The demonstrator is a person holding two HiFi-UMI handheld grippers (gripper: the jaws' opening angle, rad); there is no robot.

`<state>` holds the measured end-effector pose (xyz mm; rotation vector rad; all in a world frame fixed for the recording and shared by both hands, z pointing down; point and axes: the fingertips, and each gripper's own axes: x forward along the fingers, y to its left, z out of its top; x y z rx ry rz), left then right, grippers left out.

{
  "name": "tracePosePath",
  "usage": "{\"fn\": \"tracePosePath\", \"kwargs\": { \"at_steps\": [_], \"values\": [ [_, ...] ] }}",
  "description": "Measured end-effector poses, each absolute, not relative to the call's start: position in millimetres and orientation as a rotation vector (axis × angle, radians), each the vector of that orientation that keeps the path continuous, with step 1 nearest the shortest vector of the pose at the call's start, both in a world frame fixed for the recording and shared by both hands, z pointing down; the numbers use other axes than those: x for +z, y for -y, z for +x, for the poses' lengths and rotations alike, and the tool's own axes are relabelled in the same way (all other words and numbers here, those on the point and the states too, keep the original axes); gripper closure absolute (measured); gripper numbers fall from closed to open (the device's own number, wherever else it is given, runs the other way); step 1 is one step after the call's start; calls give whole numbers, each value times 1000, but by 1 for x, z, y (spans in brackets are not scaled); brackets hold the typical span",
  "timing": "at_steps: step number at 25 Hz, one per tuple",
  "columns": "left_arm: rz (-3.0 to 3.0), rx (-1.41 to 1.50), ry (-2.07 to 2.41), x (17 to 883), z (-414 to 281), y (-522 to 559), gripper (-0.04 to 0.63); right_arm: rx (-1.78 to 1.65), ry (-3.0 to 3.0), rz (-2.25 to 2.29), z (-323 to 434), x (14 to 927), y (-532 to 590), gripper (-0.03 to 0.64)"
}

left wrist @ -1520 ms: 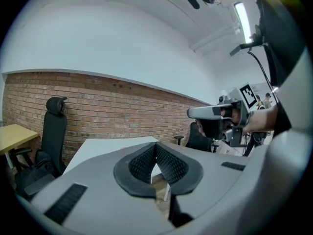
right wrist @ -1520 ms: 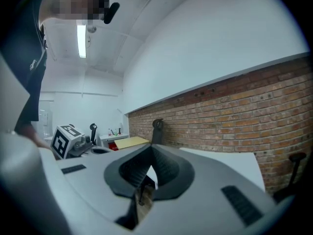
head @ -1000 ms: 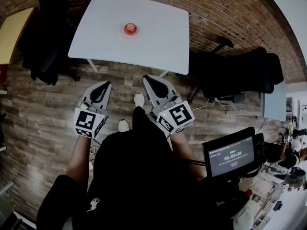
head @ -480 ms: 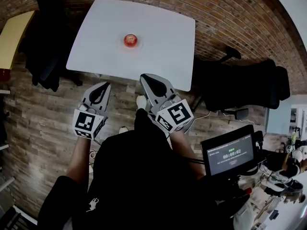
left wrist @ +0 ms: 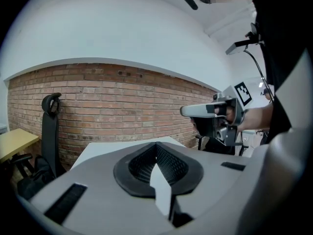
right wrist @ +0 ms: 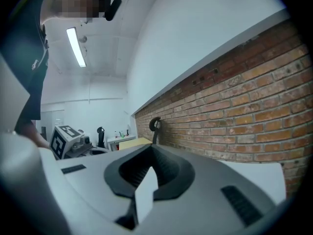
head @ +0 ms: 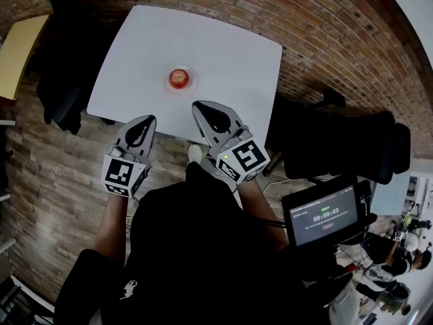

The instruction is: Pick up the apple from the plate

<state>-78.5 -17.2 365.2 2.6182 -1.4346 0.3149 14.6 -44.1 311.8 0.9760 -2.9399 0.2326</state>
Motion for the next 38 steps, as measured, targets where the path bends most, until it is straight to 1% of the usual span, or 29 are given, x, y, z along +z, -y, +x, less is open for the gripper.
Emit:
{"fn": "tracePosePath", "kwargs": {
  "at_steps": [9,23,29,34,38],
  "values": [
    [2570,322,1499,366,-60,66,589,249,2951,893,35,317,97,614],
    [2488,373,1569,385,-33,85,589,334,2962,754,54,343,122,614],
    [2485,401,1566,386,-31,91,589,352,2977,725,49,345,128,614],
    [2485,509,1546,396,-34,94,589,372,2977,697,39,350,131,614],
    [2483,527,1530,403,-43,100,589,352,2945,709,27,360,135,614]
  ]
}}
